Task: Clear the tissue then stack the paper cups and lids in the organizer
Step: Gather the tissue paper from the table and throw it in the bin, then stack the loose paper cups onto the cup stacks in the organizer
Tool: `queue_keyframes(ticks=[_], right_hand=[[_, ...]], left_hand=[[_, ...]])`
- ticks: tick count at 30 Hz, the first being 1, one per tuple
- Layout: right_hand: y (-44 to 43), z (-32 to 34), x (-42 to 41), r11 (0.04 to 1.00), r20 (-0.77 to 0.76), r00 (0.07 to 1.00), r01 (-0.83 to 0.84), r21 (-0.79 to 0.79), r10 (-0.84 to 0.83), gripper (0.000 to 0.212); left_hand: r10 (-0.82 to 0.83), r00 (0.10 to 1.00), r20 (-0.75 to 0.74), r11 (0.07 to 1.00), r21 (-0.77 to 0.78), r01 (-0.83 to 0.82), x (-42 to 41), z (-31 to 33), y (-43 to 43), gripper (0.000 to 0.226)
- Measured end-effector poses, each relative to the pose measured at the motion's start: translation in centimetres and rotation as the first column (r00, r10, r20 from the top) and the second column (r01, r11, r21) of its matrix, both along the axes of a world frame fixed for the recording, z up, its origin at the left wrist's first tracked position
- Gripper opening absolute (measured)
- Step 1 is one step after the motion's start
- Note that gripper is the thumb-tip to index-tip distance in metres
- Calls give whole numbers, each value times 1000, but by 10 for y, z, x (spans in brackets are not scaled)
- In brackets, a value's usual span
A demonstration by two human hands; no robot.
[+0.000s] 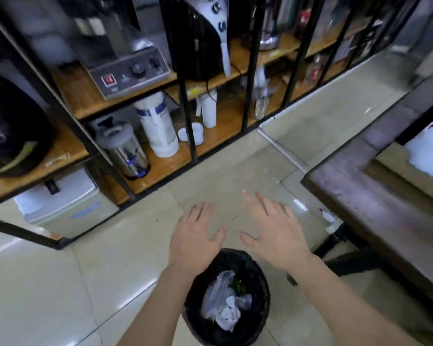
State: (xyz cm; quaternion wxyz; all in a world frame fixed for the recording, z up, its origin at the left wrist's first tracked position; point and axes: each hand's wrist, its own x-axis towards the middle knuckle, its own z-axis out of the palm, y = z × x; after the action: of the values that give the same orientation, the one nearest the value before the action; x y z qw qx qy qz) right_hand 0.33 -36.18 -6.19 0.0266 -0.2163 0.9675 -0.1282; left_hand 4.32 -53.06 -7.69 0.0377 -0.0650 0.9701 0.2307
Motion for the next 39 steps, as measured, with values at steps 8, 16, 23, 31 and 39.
queue_keyframes(ticks=[8,16,23,31,39], right_hand=[[52,155,-17,982,-242,952,179,-66,-190,86],[147,227,0,923,-418,824,363,-127,-382,82],[260,248,31,838,-425,729,518,-172,-537,82],[418,245,47,723,-403,617,662,-197,-676,85],[566,227,58,600,-374,507,777,-192,-777,86]], left_hand=[[-166,932,-324,986,-52,157,-46,169,41,62],[-293,822,-488,939,15,343,-68,243,138,70],[-428,719,-548,859,0,511,-64,260,265,71],[-572,618,-539,754,-50,655,-67,255,438,68],[-657,614,-439,691,-23,723,-79,240,575,68]])
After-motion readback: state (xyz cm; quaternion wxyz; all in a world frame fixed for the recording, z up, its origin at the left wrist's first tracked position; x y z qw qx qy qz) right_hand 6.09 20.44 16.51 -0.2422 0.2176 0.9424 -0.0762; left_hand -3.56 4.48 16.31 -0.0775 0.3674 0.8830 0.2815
